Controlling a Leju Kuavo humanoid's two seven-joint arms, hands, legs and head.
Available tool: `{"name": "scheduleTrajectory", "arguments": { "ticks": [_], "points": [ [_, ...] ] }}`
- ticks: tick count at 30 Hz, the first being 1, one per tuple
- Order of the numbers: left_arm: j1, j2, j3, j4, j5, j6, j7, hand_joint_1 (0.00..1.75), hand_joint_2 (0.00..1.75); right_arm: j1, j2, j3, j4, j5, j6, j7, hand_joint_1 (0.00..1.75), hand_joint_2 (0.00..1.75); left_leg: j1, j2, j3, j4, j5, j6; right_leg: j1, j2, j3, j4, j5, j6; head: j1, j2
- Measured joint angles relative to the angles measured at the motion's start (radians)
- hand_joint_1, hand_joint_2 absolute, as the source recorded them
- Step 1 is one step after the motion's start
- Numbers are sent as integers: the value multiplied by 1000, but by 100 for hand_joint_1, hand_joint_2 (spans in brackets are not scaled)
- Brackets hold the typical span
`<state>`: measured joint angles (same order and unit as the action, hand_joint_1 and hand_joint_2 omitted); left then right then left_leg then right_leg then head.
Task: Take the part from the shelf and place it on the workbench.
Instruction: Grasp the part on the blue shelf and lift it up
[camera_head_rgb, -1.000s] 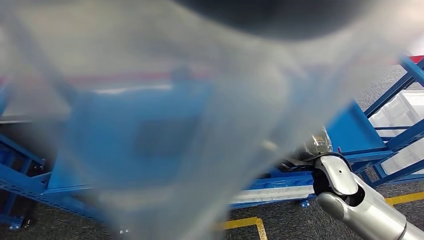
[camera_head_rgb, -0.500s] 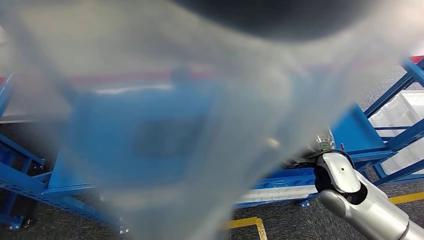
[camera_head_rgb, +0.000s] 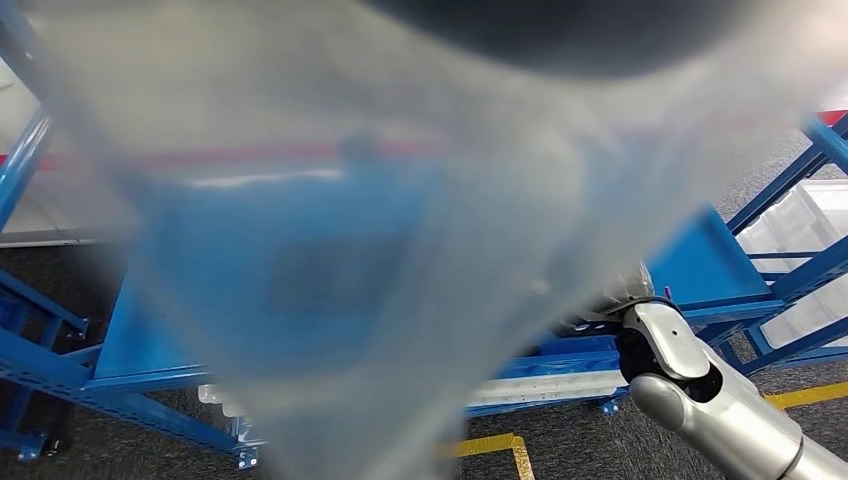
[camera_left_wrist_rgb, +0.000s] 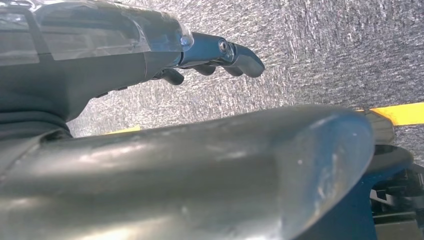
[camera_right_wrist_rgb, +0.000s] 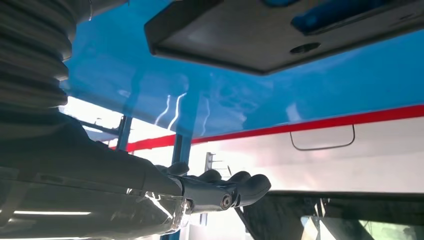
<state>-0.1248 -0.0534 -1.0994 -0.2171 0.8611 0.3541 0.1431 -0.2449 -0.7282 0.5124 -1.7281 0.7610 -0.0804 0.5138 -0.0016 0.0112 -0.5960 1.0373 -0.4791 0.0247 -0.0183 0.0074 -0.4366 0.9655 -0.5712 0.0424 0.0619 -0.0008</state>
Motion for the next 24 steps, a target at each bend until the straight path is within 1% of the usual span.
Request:
{"name": "scheduleTrajectory", "arguments": {
  "ticks": [4,7,12,21,24],
  "points": [
    [0,0,0,0,-4,-8,8,0,0,0,9,3,13,-65,-2,-3,0,175,0,0,0,0,0,0,0,0,0,0,0,0,0,0],
    [0,0,-1,0,-9,-13,9,0,0,-3,17,8,25,-91,-2,-14,0,175,0,0,0,0,0,0,0,0,0,0,0,0,0,0],
    [-1,0,-1,0,-12,-16,8,0,0,-18,34,26,44,-99,-11,-37,0,175,0,1,-1,0,0,0,0,0,0,0,0,0,0,0],
    [-2,1,-2,0,-13,-16,3,0,0,-64,97,80,102,-98,-43,-66,0,175,0,2,-1,0,0,0,0,2,-1,0,0,0,0,0],
    [-2,3,-2,0,-13,-16,4,0,0,-70,110,96,118,-98,-48,-68,0,175,0,1,-2,0,0,0,0,1,-1,0,0,0,0,0]
  ]
}}
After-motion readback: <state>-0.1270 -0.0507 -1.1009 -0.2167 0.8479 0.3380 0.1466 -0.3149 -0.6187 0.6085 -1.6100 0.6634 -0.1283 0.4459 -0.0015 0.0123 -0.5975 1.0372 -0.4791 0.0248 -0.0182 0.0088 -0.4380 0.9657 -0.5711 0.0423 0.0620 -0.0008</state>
